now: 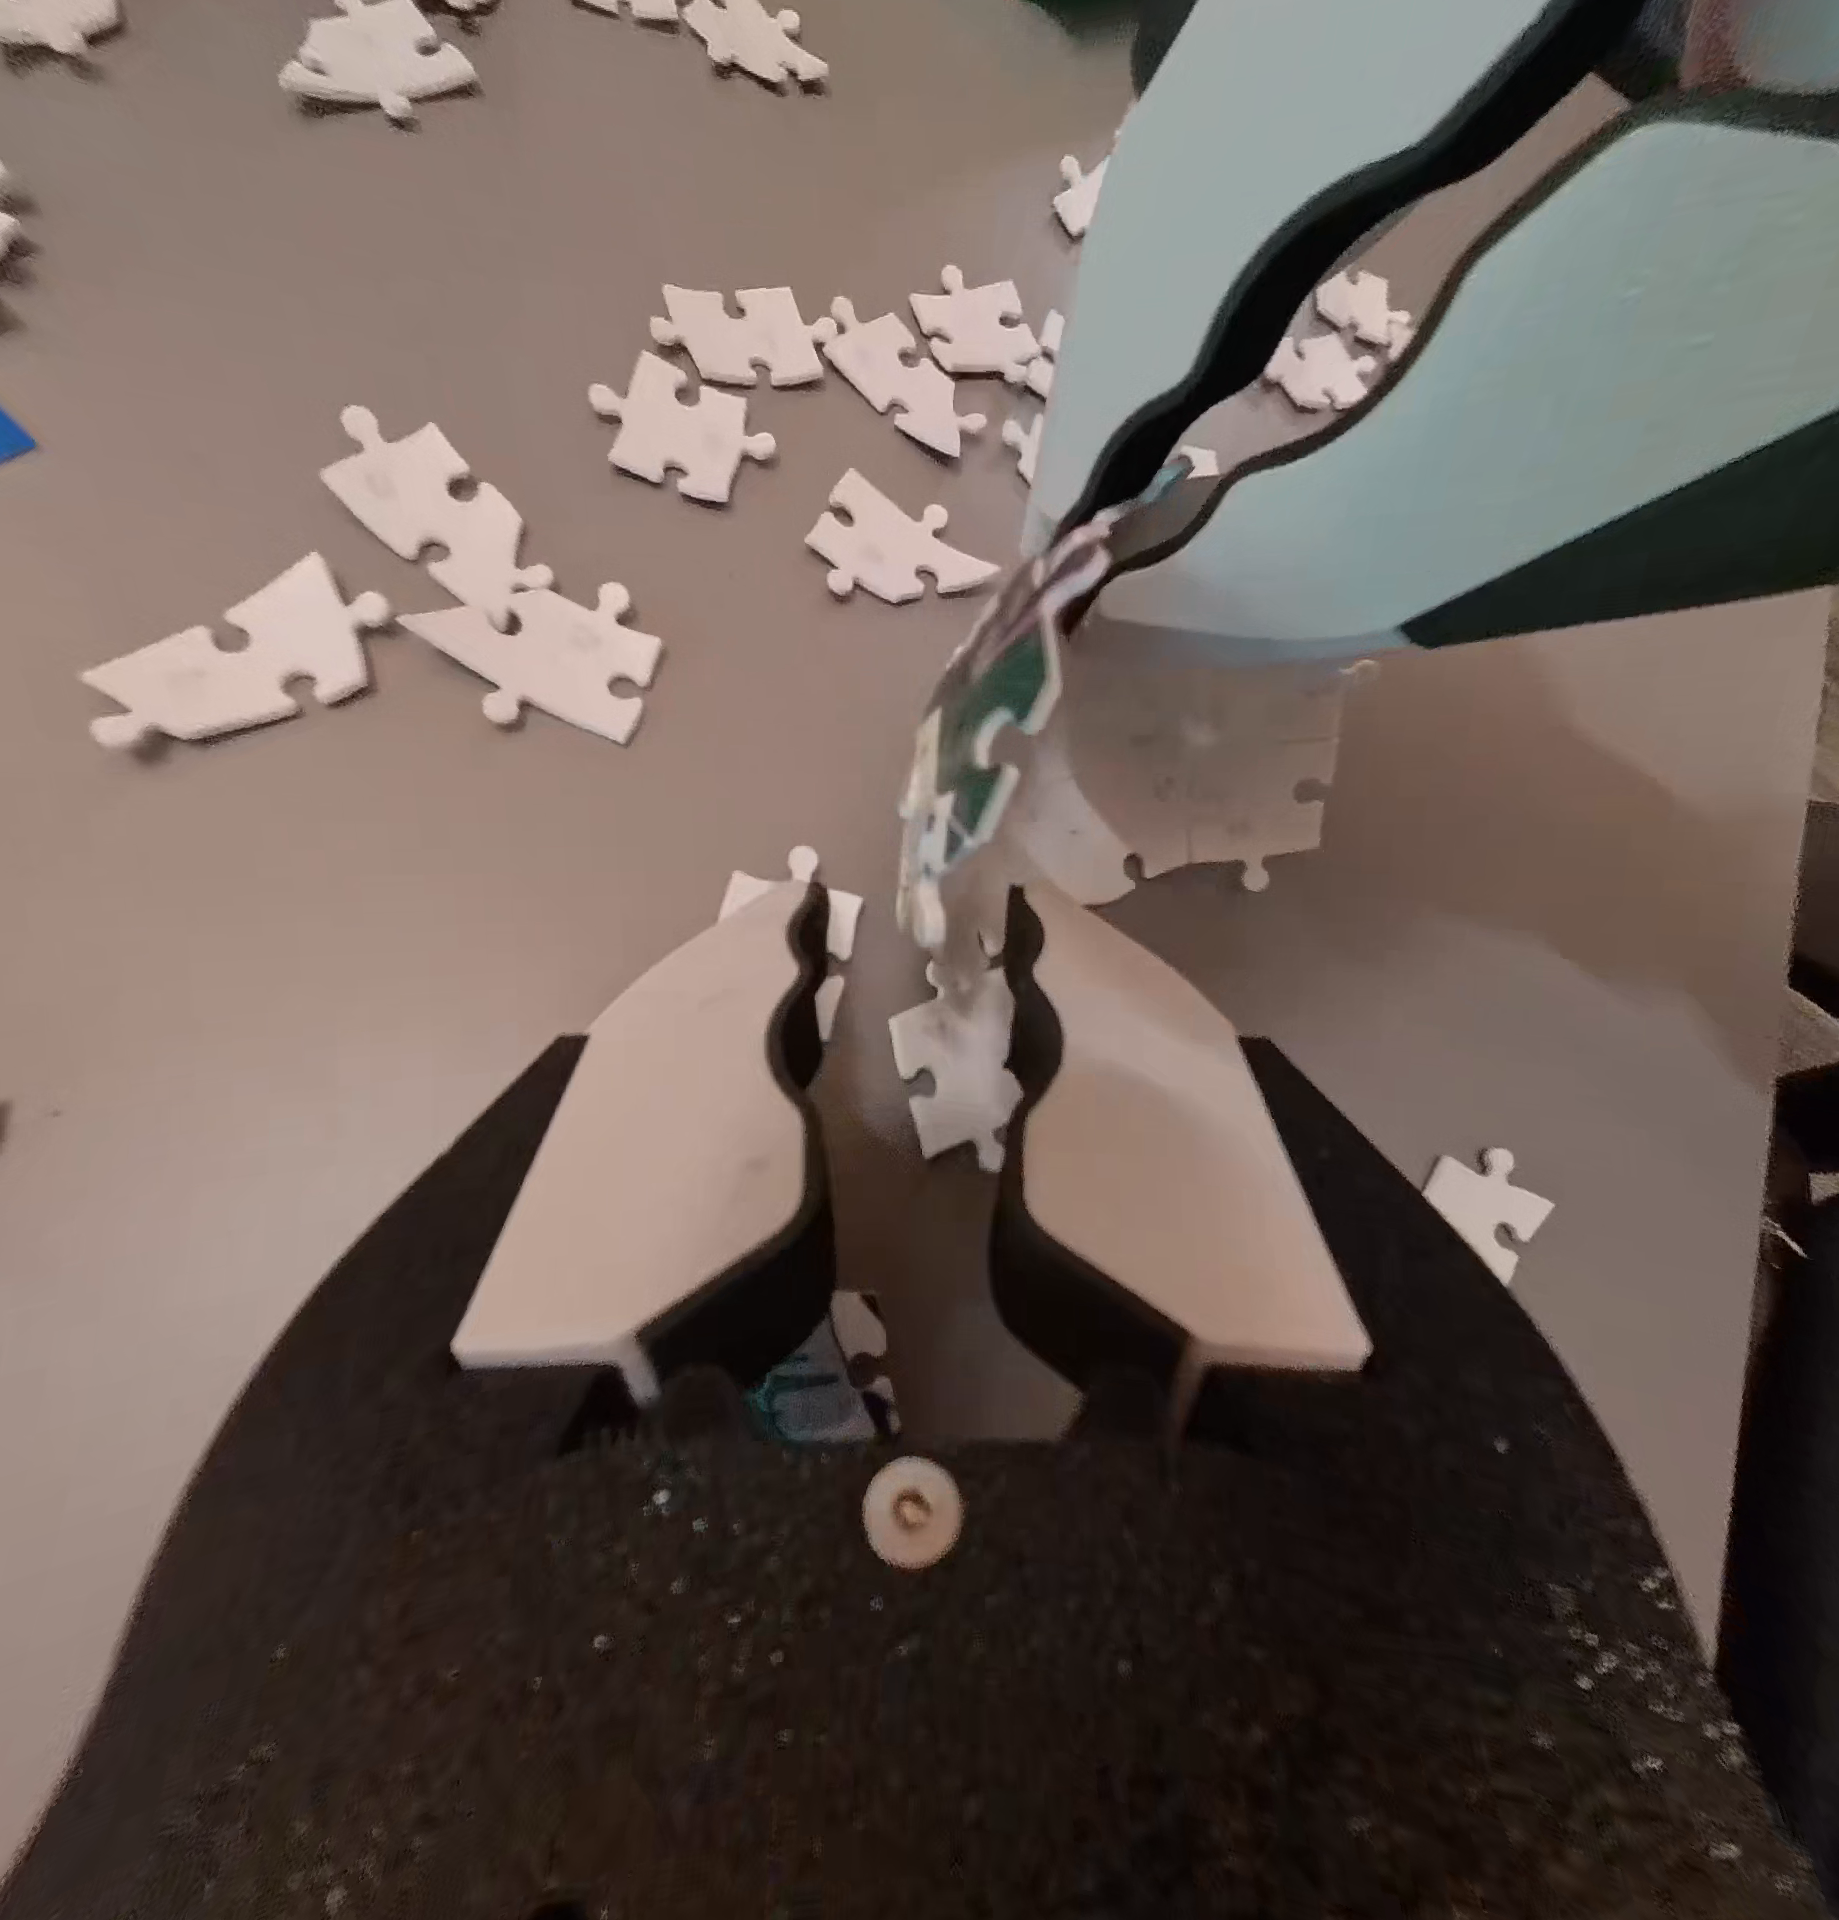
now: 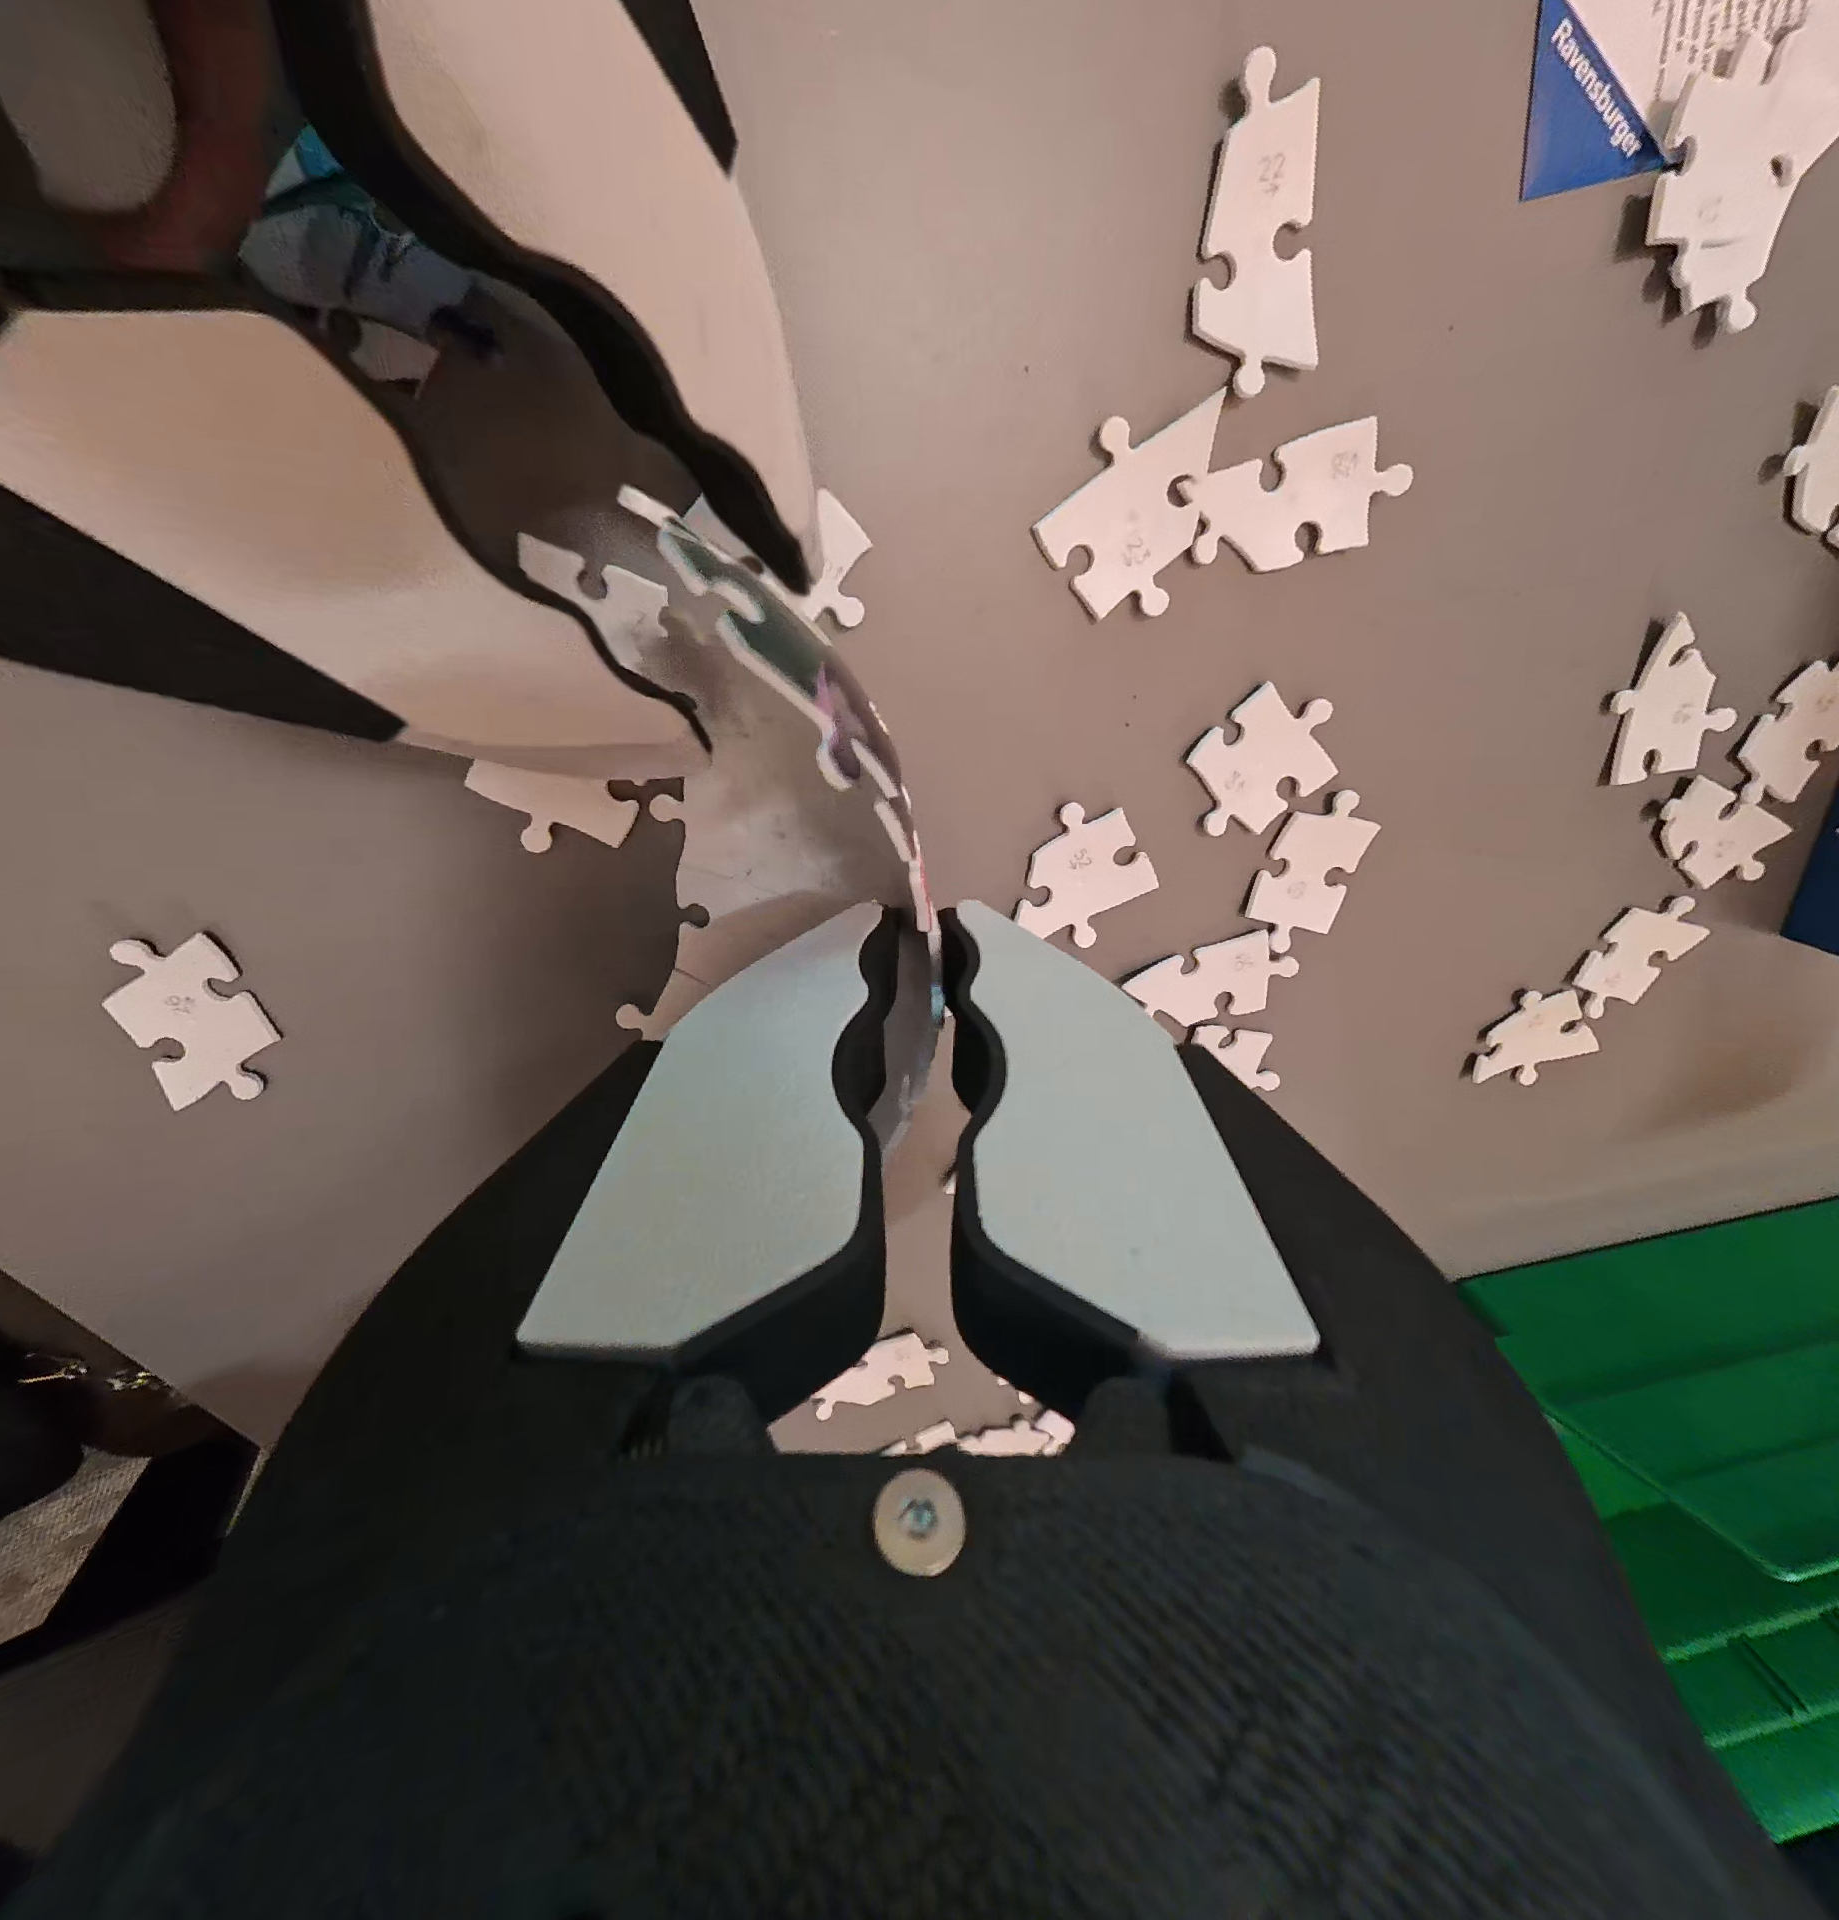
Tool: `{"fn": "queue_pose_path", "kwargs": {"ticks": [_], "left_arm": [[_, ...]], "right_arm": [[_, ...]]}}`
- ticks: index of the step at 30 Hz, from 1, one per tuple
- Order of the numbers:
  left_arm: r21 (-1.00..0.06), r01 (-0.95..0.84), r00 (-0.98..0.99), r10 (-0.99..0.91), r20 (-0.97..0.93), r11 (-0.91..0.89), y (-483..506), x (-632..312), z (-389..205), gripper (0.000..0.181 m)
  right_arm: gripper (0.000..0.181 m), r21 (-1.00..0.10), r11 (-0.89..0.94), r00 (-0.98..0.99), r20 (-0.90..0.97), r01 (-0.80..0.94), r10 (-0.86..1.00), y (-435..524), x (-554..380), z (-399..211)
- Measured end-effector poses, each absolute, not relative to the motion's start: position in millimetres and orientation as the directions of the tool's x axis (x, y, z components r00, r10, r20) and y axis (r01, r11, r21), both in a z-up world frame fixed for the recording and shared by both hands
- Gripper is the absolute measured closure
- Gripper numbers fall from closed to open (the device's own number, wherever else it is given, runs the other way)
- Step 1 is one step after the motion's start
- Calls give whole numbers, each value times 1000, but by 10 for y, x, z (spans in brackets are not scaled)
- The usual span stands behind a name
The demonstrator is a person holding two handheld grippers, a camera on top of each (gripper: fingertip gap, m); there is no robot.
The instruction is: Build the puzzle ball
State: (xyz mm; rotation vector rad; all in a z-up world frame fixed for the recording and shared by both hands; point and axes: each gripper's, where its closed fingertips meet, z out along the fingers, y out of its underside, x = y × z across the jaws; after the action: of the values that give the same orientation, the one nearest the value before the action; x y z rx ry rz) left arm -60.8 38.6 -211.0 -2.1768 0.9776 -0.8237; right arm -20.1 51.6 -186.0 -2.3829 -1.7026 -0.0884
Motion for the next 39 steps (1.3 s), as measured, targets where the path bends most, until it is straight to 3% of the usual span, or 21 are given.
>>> {"fn": "queue_pose_path", "kwargs": {"ticks": [6,13,16,20,24,29,39], "left_arm": [[-711,-402,464,-798,385,-577,348,-518,-2113,172],[-702,-335,443,-763,471,-628,363,-514,-2068,177],[-694,-307,451,-741,497,-652,376,-524,-2062,178],[-665,-274,460,-702,544,-695,384,-535,-2079,178],[-660,-265,463,-694,552,-702,389,-537,-2080,179],[-648,-246,461,-675,576,-721,401,-541,-2078,179],[-647,-241,463,-672,578,-723,402,-542,-2076,179]], "right_arm": [[174,-171,-315,339,140,934,930,527,-190,-1871],[164,-234,-340,377,136,911,916,577,-120,-1818],[144,-325,-392,446,110,860,888,533,-14,-1683],[136,-490,-469,544,14,735,839,423,208,-1607],[139,-631,-510,599,-89,585,796,305,266,-1692],[148,-725,-530,631,-169,440,757,262,135,-1852],[175,-768,-537,659,-206,349,723,374,29,-1931]]}}
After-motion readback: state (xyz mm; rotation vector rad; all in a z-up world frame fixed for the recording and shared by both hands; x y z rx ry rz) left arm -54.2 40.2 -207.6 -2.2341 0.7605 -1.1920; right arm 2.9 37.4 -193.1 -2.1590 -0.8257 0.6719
